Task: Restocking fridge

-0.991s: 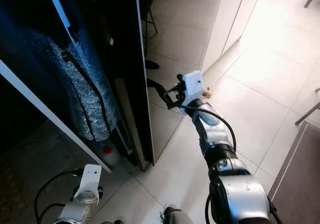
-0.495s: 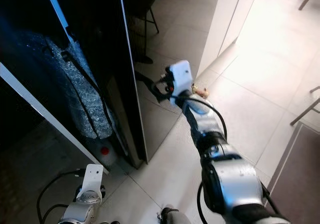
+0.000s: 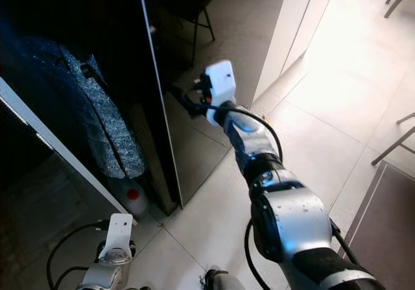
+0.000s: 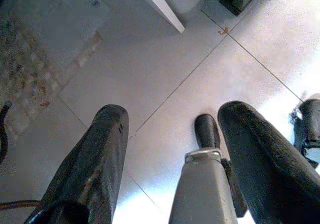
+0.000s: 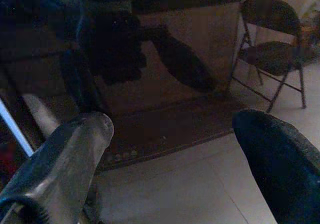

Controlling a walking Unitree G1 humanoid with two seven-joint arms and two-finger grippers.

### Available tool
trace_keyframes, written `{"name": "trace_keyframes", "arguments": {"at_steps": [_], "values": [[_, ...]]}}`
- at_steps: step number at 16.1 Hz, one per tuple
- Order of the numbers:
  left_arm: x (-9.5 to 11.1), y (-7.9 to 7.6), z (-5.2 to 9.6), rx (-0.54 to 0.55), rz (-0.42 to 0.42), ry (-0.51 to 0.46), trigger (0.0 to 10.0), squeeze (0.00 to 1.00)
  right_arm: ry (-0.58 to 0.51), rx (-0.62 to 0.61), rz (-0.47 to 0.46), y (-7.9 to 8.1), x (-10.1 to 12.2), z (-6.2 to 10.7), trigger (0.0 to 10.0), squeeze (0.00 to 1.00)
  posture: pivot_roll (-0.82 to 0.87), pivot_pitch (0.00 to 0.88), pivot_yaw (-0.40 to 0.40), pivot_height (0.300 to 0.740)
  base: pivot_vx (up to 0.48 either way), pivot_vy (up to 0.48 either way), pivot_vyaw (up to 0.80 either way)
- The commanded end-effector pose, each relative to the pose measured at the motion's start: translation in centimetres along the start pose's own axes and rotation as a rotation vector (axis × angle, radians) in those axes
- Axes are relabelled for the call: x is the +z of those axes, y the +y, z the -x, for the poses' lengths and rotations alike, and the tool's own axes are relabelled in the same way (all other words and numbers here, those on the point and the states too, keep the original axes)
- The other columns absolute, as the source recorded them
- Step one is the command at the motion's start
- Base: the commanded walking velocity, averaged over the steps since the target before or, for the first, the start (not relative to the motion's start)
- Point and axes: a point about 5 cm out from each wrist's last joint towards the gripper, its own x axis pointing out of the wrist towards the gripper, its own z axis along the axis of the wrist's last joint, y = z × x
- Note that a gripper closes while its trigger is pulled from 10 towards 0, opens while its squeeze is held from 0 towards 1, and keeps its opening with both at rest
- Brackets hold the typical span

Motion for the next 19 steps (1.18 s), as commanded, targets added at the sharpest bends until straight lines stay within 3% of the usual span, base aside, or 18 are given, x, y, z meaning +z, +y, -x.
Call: {"name": "trace_keyframes", "arguments": {"at_steps": [1, 10, 13, 17, 19], "values": [[-0.8, -0.1, 0.0, 0.003, 0.015, 0.028, 10.0, 0.00, -0.005, 0.016, -0.009, 0.5, 0.6, -0.6, 10.0, 0.00, -0.07, 0.147, -0.062, 0.740, 0.000, 0.000, 0.00], [-0.9, -0.4, 0.1, 0.010, 0.026, 0.020, 10.0, 0.00, 0.013, 0.018, -0.046, 2.4, 1.3, -2.1, 10.0, 0.00, -0.02, 0.159, -0.081, 0.740, 0.000, 0.000, 0.00], [-0.9, -0.5, 0.2, 0.006, 0.030, 0.017, 10.0, 0.00, 0.014, -0.005, -0.053, 1.7, 0.5, -1.5, 10.0, 0.00, -0.04, 0.162, -0.087, 0.740, 0.000, 0.000, 0.00], [-0.8, -0.7, 0.2, -0.005, 0.030, 0.018, 10.0, 0.00, -0.007, -0.072, -0.051, -0.4, 0.1, -0.1, 10.0, 0.00, -0.06, 0.161, -0.087, 0.740, 0.000, 0.000, 0.00], [-0.8, -0.7, 0.2, -0.010, 0.026, 0.016, 10.0, 0.00, -0.010, -0.094, -0.042, -1.3, -1.1, 1.1, 10.0, 0.00, -0.07, 0.163, -0.080, 0.740, 0.000, 0.000, 0.00]]}}
